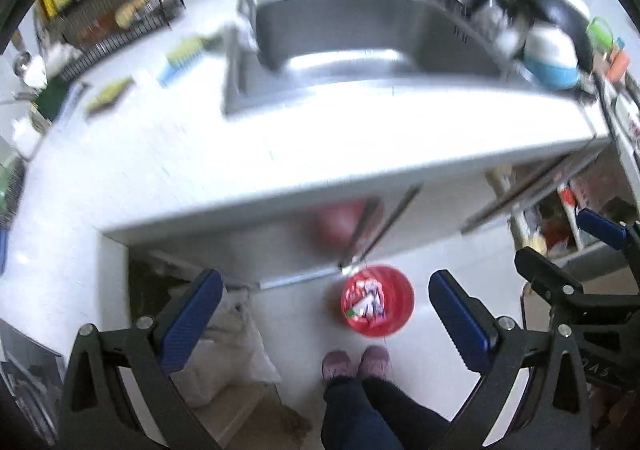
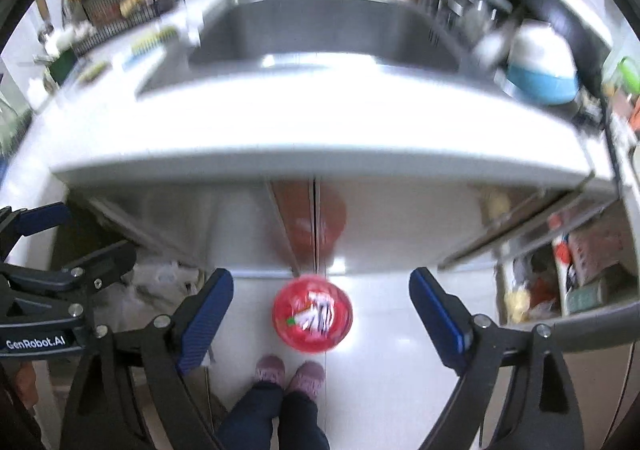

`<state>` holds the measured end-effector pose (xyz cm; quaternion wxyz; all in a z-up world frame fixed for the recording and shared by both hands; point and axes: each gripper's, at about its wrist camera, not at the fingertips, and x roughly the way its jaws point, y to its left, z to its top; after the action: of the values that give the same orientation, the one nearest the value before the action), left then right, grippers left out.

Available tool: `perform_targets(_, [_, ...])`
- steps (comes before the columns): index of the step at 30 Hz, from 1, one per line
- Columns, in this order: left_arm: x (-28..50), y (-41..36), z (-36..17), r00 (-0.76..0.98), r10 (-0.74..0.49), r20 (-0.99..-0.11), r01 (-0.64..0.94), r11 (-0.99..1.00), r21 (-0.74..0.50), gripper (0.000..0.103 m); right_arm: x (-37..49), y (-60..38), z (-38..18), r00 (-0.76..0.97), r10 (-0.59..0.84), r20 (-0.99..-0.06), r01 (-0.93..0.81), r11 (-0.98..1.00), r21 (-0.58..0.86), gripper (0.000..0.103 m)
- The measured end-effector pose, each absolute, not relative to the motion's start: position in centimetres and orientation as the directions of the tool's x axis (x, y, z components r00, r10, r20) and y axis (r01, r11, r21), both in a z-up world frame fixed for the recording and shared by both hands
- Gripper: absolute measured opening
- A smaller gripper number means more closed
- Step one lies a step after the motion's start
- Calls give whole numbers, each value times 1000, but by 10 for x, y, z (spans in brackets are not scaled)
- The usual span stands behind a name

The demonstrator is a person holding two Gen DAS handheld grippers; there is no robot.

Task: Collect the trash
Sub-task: 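Raise both tools back up toward the counter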

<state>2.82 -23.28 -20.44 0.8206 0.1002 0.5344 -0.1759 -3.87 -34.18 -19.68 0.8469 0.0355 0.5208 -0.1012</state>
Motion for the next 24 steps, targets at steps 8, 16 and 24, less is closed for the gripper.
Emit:
perform_targets(8, [27, -221, -129, 450, -168, -877, 344, 939, -2, 102, -33, -333, -120, 536, -133, -834, 172, 984, -46, 98])
perform_targets(16, [25, -189, -80, 503, -133, -854, 254, 967, -2, 102, -20, -322, -79, 588, -53, -807, 83, 997, -5, 98])
perform_targets(24, [49, -140, -58, 511, -115, -852, 122, 991, -61, 102, 24, -287, -54, 609, 55, -791, -63, 998, 21, 98])
